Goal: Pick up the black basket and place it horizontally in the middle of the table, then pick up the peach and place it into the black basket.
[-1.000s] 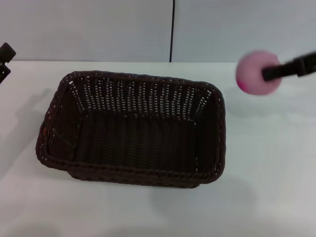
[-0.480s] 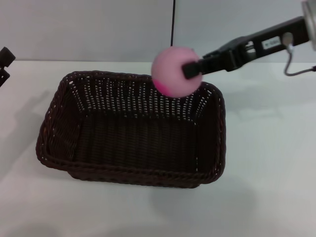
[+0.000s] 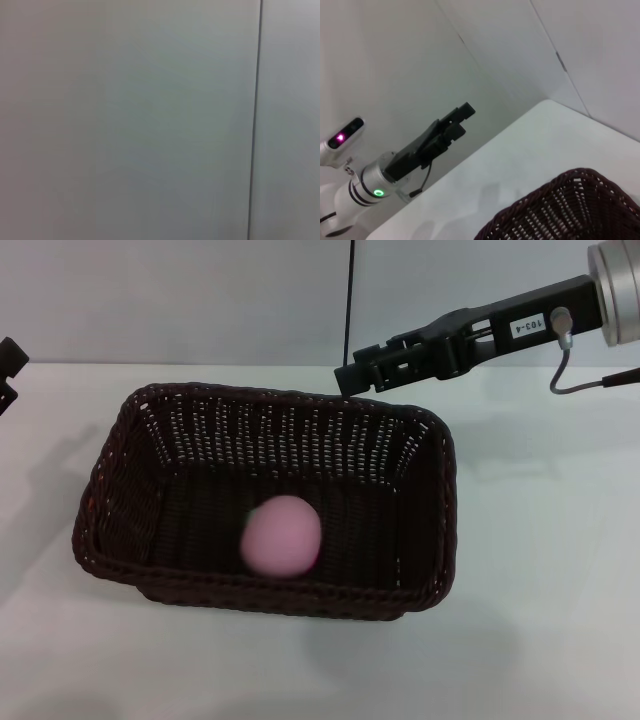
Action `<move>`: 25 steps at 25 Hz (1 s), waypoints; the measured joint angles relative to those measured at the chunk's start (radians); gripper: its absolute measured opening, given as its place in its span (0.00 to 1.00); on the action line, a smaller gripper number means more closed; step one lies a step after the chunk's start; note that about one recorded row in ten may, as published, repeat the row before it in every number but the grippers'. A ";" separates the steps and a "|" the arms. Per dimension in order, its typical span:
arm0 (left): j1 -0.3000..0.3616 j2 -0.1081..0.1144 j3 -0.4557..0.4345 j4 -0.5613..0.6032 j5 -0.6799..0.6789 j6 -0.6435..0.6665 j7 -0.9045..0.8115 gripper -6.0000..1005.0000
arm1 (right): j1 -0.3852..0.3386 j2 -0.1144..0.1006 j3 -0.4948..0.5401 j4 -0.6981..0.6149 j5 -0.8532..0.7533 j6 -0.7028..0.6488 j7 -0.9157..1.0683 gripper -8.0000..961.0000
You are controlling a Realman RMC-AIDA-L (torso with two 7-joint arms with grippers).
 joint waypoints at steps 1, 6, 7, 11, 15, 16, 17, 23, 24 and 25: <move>-0.001 0.000 0.000 0.000 0.000 -0.001 0.002 0.65 | -0.002 0.001 0.001 0.003 0.004 0.001 -0.005 0.55; -0.010 0.001 -0.041 -0.037 0.000 0.035 0.013 0.65 | -0.081 0.004 0.047 -0.001 0.139 0.013 -0.157 0.70; -0.010 0.001 -0.041 -0.037 0.000 0.035 0.013 0.65 | -0.081 0.004 0.047 -0.001 0.139 0.013 -0.157 0.72; -0.029 0.000 -0.213 -0.164 0.002 0.173 0.013 0.65 | -0.261 0.014 0.203 0.024 0.378 0.027 -0.414 0.77; -0.022 0.005 -0.378 -0.262 0.022 0.257 0.014 0.65 | -0.460 0.015 0.294 0.194 0.694 0.051 -0.732 0.77; -0.022 0.005 -0.378 -0.262 0.022 0.257 0.014 0.65 | -0.460 0.015 0.294 0.194 0.694 0.051 -0.732 0.77; -0.014 0.005 -0.400 -0.269 0.032 0.265 0.019 0.65 | -0.488 0.014 0.304 0.237 0.741 0.052 -0.798 0.77; 0.012 0.000 -0.481 -0.342 0.051 0.268 0.068 0.65 | -0.565 0.015 0.396 0.361 0.792 0.053 -1.017 0.77; 0.009 0.003 -0.513 -0.383 0.052 0.248 0.069 0.65 | -0.569 0.010 0.439 0.423 0.787 0.057 -1.060 0.77; 0.008 0.005 -0.527 -0.400 0.057 0.231 0.069 0.65 | -0.577 0.011 0.461 0.462 0.783 0.069 -1.113 0.77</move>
